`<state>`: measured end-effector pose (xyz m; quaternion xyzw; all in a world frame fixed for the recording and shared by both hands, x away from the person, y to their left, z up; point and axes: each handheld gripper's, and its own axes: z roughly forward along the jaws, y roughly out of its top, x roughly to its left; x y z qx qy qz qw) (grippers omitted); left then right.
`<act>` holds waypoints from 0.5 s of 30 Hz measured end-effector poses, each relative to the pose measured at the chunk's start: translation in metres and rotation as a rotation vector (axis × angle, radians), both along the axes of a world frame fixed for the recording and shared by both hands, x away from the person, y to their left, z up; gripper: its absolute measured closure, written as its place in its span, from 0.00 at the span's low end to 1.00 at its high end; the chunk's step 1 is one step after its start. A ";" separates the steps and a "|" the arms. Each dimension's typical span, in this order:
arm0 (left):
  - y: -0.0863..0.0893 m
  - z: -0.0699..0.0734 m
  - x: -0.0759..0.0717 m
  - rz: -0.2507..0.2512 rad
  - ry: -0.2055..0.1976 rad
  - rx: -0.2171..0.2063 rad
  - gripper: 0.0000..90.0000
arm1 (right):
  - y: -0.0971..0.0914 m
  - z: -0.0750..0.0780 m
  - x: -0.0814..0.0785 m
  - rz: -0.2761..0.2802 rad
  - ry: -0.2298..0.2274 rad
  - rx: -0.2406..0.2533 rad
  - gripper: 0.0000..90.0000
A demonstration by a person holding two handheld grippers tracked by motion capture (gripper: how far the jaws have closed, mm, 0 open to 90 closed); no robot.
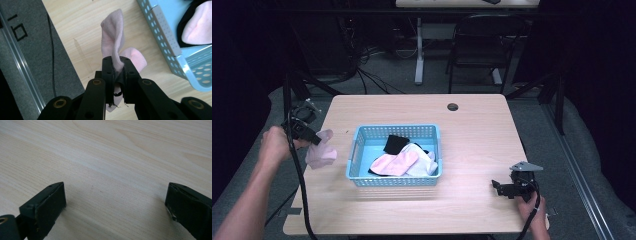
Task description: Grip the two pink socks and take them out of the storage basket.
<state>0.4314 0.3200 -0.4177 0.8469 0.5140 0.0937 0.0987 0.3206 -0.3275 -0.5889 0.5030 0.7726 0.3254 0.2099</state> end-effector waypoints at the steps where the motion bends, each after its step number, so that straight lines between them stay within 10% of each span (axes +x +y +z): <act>1: 0.000 -0.007 0.001 0.006 0.007 0.001 0.92 | 0.000 0.000 0.000 0.000 0.000 0.001 0.03; 15: -0.002 -0.043 0.007 0.018 0.059 -0.023 0.92 | 0.000 0.000 0.000 0.000 -0.001 0.000 0.03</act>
